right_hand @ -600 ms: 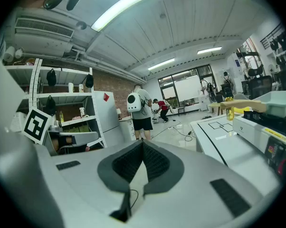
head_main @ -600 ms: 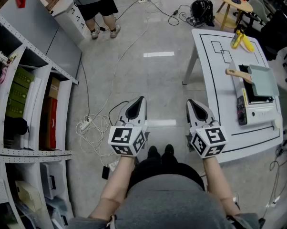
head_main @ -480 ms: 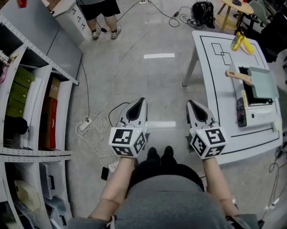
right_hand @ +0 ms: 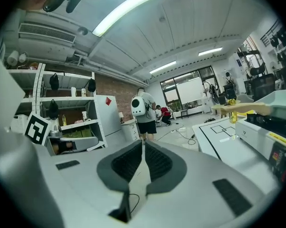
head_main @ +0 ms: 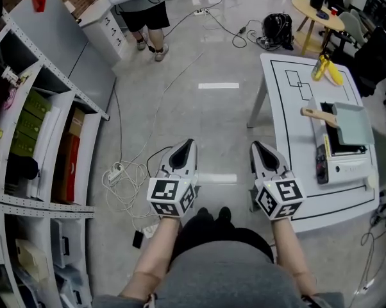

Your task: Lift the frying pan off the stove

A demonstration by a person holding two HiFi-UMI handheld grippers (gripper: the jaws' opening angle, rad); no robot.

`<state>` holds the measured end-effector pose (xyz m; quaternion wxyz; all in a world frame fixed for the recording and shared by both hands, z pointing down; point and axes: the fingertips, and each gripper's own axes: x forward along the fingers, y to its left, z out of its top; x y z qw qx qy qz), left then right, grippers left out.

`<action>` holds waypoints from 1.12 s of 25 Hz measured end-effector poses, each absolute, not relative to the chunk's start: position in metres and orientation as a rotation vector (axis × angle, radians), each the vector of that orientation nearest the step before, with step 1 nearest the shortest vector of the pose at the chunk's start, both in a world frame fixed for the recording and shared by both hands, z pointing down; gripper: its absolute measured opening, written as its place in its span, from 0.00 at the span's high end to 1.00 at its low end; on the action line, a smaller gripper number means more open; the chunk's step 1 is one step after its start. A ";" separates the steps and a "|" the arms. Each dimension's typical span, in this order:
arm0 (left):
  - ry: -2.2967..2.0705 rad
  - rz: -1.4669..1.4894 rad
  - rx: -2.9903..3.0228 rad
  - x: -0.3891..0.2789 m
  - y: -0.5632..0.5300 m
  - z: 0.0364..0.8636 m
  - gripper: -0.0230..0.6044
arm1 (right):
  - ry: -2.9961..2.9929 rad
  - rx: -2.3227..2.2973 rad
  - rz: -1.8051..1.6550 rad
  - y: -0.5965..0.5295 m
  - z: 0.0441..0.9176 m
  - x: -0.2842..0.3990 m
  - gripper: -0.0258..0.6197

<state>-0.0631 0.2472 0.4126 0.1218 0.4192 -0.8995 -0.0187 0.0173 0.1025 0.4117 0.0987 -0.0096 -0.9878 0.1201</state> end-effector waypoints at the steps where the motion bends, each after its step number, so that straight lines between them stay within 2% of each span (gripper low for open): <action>1: -2.628 -0.049 1.223 -0.063 0.246 0.412 0.95 | -2.923 -0.036 0.351 0.102 0.410 0.016 0.93; 3: -2.634 -0.041 1.221 -0.063 0.245 0.410 0.95 | -2.926 -0.055 0.335 0.103 0.408 0.014 0.89; 8: -2.650 -0.038 1.201 -0.069 0.243 0.407 0.83 | -2.930 -0.096 0.317 0.101 0.404 0.005 0.81; 12: -2.646 -0.042 1.193 -0.078 0.240 0.410 0.78 | -2.919 -0.109 0.360 0.099 0.408 -0.005 0.74; 20: -2.600 -0.065 1.222 -0.128 0.224 0.424 0.74 | -2.904 -0.040 0.413 0.081 0.418 -0.049 0.67; 28: -2.525 -0.086 1.291 -0.220 0.198 0.433 0.73 | -2.897 0.109 0.447 0.049 0.422 -0.124 0.65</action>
